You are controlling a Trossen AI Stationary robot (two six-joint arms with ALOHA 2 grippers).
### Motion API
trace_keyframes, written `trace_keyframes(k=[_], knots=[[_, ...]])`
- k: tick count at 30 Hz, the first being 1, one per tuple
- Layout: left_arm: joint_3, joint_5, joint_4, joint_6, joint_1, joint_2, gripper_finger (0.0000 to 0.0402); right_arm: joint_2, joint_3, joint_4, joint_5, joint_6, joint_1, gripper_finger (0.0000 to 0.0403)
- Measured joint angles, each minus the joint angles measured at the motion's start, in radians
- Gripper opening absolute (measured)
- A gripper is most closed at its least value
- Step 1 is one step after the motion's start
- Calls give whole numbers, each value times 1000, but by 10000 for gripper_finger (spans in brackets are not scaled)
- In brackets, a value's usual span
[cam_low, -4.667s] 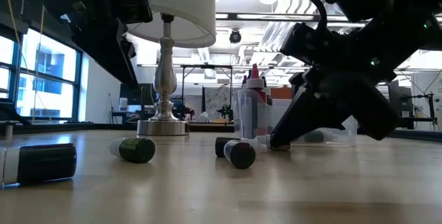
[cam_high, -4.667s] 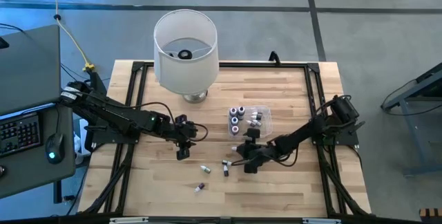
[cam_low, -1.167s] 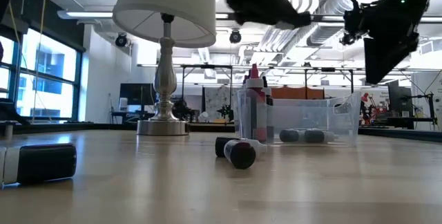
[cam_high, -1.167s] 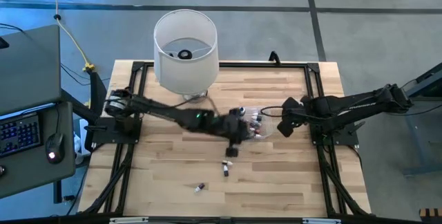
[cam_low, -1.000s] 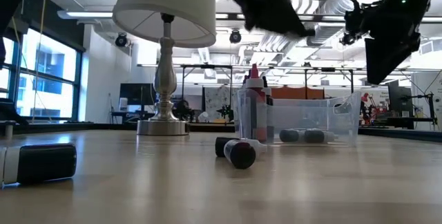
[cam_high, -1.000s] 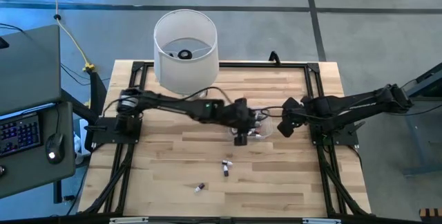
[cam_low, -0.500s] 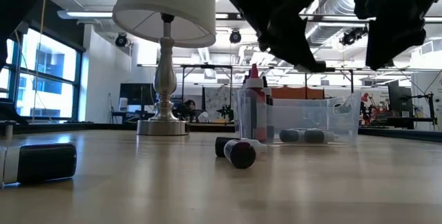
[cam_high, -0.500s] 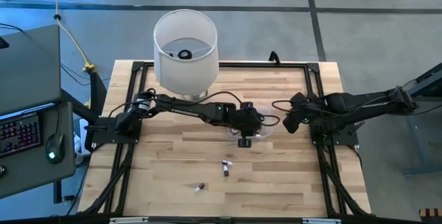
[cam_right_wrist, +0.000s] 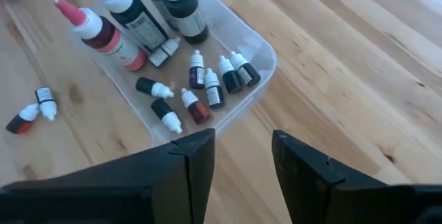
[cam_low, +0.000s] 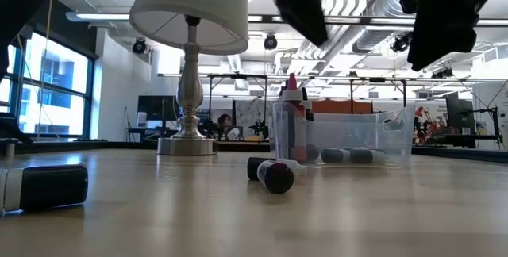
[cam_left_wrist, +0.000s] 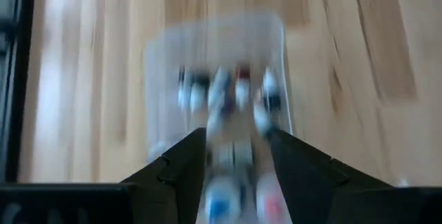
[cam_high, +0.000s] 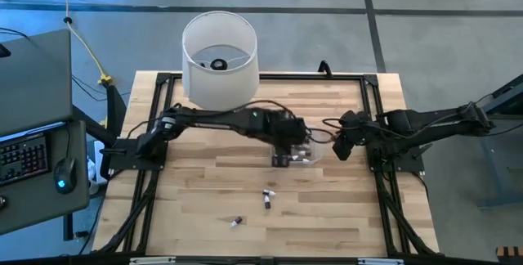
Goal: Pick & Place food coloring
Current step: Put the small black food coloring bottle into the transparent bin
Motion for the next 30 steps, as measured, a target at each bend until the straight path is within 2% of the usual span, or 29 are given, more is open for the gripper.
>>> trace_keyframes(k=[4,9,12,15,17,19,23,25,27,30], knots=[[211,-2,-349,-71,0,-5,160,0,0,7,-2,0,16,138],[96,-16,-438,-172,-15,-182,160,0,0,15,4,38,56,138],[-36,-93,-435,-228,-60,-309,160,2,0,30,10,50,81,138],[-234,-116,-312,-266,-126,-411,160,9,0,62,23,51,109,138],[-425,-106,-243,-313,-186,-498,160,18,-1,96,29,51,128,138],[-613,-104,-40,-366,-235,-579,160,28,-1,120,29,50,146,138],[-968,-78,270,-603,-352,-696,160,49,-1,174,27,46,173,138],[-1082,-62,452,-703,-387,-704,160,60,-1,194,28,41,180,138],[-1172,-56,529,-779,-424,-706,160,63,-1,219,28,17,180,138],[-1252,-19,663,-799,-470,-687,160,66,-1,255,38,-46,179,138]])
